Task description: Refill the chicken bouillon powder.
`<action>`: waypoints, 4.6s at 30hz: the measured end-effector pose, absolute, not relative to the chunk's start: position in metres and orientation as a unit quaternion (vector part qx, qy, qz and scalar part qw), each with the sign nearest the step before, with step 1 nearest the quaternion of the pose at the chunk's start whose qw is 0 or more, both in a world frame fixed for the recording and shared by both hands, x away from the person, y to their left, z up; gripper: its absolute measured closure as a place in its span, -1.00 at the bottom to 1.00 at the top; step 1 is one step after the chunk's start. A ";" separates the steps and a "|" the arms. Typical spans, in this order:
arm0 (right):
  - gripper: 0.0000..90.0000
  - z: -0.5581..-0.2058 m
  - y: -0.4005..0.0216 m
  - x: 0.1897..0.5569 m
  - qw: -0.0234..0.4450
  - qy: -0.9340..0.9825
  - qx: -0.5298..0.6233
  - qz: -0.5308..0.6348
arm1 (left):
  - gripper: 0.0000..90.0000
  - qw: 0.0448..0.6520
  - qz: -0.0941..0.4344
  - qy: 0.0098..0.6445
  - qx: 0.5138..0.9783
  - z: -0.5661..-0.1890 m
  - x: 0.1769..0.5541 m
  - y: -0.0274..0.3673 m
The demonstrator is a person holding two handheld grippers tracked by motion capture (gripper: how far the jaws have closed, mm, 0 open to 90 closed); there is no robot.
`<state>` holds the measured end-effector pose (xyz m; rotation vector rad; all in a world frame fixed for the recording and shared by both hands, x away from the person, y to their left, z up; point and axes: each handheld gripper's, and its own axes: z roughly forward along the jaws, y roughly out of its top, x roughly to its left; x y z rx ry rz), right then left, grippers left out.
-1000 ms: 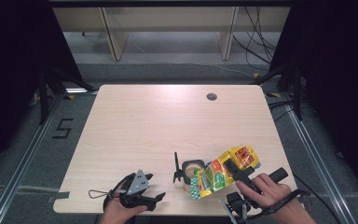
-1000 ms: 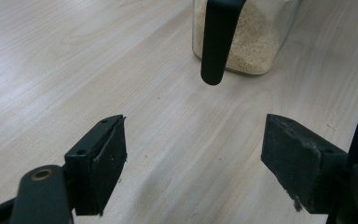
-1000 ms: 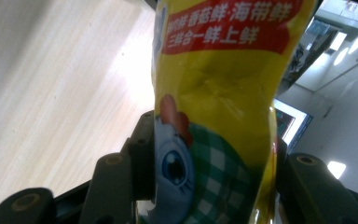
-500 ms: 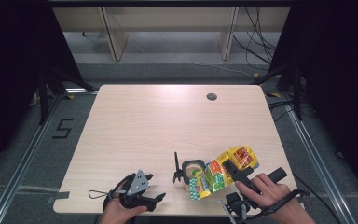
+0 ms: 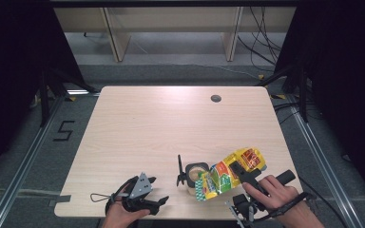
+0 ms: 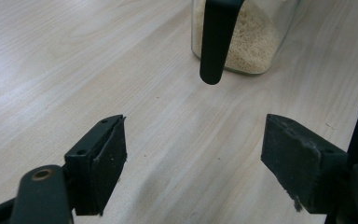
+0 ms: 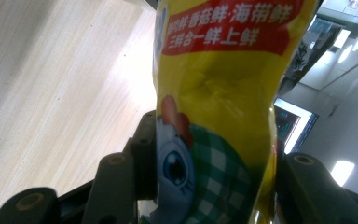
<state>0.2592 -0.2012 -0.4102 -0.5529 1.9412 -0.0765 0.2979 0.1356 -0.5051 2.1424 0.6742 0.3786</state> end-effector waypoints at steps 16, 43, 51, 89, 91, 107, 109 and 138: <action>0.24 -0.410 -0.205 0.260 0.528 0.819 -0.222 -0.024 | -0.52 0.429 0.154 0.274 0.847 -0.506 0.297 0.134; 0.24 -0.405 -0.206 0.264 0.528 0.811 -0.253 -0.023 | -0.52 0.425 0.154 0.275 0.849 -0.505 0.296 0.135; 0.24 -0.407 -0.208 0.260 0.528 0.820 -0.219 -0.018 | -0.52 0.434 0.152 0.280 0.843 -0.506 0.297 0.133; 0.29 -0.413 -0.230 0.279 0.475 0.854 -0.197 0.080 | -0.52 0.426 0.149 0.276 0.849 -0.506 0.297 0.135; 0.29 -0.412 -0.232 0.281 0.472 0.853 -0.205 0.090 | -0.52 0.428 0.148 0.276 0.848 -0.507 0.297 0.134; 0.38 -0.429 -0.246 0.292 0.440 0.872 -0.152 0.153 | -0.52 0.423 0.156 0.264 0.853 -0.504 0.298 0.136; 0.40 -0.432 -0.249 0.295 0.432 0.874 -0.151 0.165 | -0.52 0.423 0.156 0.265 0.852 -0.504 0.298 0.136; 0.55 -0.447 -0.300 0.317 0.325 0.862 0.029 0.389 | -0.52 0.425 0.151 0.276 0.849 -0.504 0.297 0.137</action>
